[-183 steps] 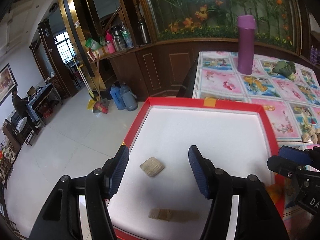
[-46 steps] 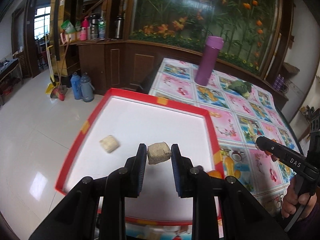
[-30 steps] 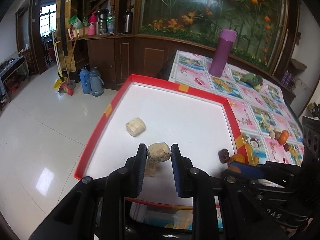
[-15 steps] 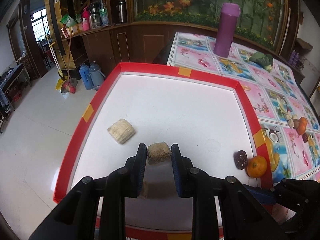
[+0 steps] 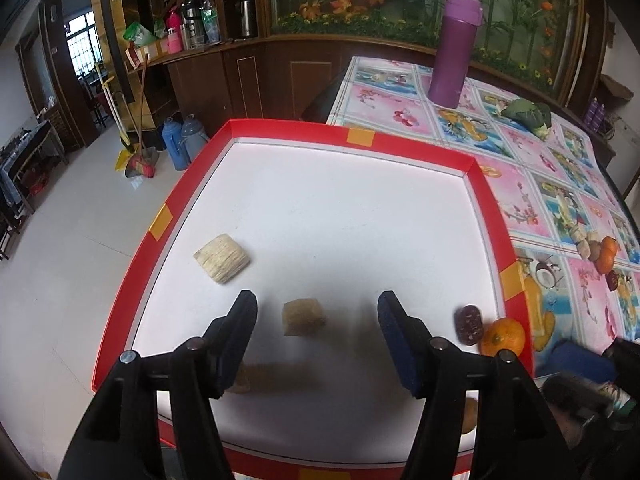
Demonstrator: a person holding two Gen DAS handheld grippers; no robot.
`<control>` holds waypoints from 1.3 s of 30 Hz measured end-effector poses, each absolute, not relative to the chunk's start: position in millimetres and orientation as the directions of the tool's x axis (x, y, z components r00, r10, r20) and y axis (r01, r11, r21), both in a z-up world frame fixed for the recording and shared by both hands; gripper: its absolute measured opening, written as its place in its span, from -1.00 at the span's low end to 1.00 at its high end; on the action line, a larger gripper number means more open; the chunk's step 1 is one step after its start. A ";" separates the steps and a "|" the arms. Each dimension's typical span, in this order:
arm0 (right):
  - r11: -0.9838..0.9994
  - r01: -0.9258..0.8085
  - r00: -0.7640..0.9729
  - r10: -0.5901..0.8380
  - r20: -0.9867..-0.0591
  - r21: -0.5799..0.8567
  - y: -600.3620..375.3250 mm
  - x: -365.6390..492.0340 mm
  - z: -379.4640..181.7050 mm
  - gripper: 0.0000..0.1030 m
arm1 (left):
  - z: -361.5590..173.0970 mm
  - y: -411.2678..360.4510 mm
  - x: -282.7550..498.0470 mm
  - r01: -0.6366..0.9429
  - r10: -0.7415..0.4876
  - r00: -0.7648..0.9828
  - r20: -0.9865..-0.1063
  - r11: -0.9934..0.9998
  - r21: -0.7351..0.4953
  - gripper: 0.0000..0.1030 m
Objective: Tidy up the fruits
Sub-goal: 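Carry the kiwi and beige cube into the white tray and release both, then move both open tools back toward the fruit pile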
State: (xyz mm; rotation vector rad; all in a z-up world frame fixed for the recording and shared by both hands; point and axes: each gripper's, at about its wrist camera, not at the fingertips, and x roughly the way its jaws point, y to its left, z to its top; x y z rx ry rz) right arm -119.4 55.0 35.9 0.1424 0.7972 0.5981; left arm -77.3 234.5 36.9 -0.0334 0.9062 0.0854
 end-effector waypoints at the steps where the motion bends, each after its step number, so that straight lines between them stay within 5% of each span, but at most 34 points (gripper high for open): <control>1: 0.834 -0.434 0.565 0.546 -0.619 0.341 43.6 -120.3 39.1 -0.29 | 39.1 230.7 -77.6 -0.084 0.059 0.618 -0.784 0.996 0.009 0.22; 4: 0.876 -0.364 0.644 0.483 -0.593 0.318 6.9 -124.9 46.0 -0.14 | 45.7 217.6 -77.6 -0.068 0.052 0.629 -0.775 0.998 0.012 0.22; 14: 0.933 -0.121 0.735 0.314 -0.601 0.339 -114.8 -119.7 37.4 -0.13 | 57.7 153.6 -77.1 0.069 -0.029 0.639 -0.769 0.997 0.020 0.22; 33: 0.983 -0.069 0.653 0.173 -0.738 0.170 -133.7 -63.6 11.3 -0.14 | 50.8 66.1 -59.8 0.250 -0.127 0.574 -0.809 0.968 0.026 0.22; 39: 0.976 -0.028 0.656 0.181 -0.733 0.215 -148.5 -60.9 6.1 -0.33 | 44.3 59.1 -47.1 0.262 -0.134 0.555 -0.821 0.965 0.019 0.22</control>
